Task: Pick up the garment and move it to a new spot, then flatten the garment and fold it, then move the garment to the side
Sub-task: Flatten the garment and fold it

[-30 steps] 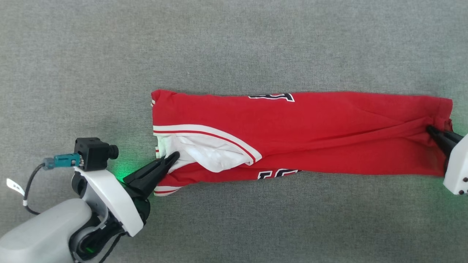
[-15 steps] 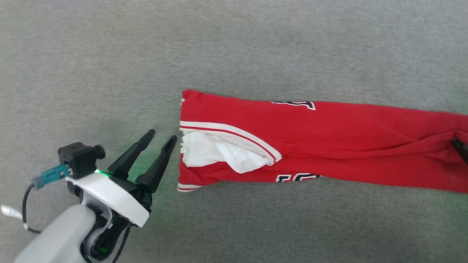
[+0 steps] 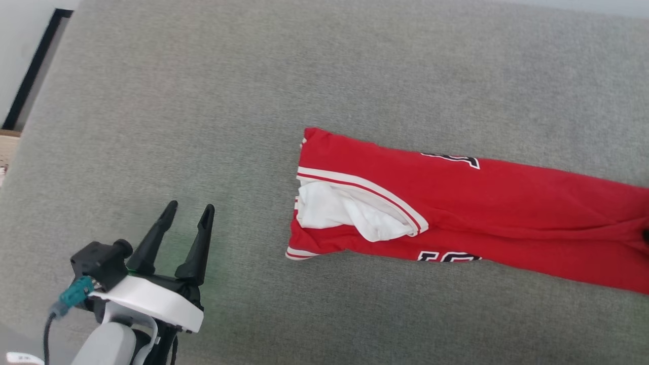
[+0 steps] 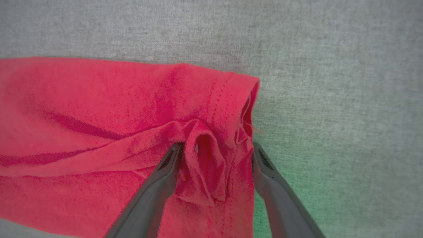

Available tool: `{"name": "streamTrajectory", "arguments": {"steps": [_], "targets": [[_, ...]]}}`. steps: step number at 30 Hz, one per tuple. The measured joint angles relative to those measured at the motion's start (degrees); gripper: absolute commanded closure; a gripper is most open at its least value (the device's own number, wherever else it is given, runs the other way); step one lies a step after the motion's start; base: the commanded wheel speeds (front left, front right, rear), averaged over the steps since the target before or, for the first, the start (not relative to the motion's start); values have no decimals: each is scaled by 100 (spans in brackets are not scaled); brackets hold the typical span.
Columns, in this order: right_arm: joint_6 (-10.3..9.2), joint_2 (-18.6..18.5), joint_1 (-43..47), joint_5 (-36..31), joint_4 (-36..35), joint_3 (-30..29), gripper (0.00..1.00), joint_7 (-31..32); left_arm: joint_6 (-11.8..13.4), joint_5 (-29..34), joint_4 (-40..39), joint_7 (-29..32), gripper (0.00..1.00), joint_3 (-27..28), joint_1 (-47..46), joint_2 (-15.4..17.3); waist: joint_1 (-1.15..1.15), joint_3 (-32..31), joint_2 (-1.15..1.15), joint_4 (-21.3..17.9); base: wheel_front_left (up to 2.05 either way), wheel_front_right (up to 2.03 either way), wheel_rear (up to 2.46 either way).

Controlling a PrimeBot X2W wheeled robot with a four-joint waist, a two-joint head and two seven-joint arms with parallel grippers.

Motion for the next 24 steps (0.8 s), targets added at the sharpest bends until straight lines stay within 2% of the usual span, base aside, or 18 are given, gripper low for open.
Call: {"name": "streamTrajectory", "arguments": {"steps": [4, 5, 6, 8, 9, 15, 24], "targets": [[0, 36, 27, 0, 158, -91, 0, 53, 1, 899, -308, 0, 0, 542, 243, -342, 0, -99, 0, 85, 0, 0, 0], [0, 48, 32, 0, 185, -100, 5, 62, 0, 1124, -416, 1, 0, 623, 307, -407, 0, -120, 0, 94, 0, 0, 0], [0, 54, 51, -1, 202, -109, 37, 62, 0, 1313, -533, 0, 0, 703, 357, -458, 0, -138, 0, 103, 0, 0, 0], [0, 71, 73, -4, 253, -119, 82, 60, 1, 1499, -747, 0, 0, 837, 439, -580, 0, -177, 0, 116, 0, 0, 0], [0, 78, 80, -4, 280, -112, 100, 69, 0, 1656, -812, 0, 0, 877, 485, -575, 0, -194, 0, 115, 0, 0, 0], [1, 148, 77, 33, 368, -52, 100, 116, 0, 2154, -1278, 1, 0, 957, 570, -612, 0, -242, 0, 65, 0, 0, 0], [10, 171, -19, 63, 374, -134, 100, 65, 0, 2299, -1346, 0, 0, 993, 630, -638, 0, -209, 0, -85, 0, 0, 0]]}}
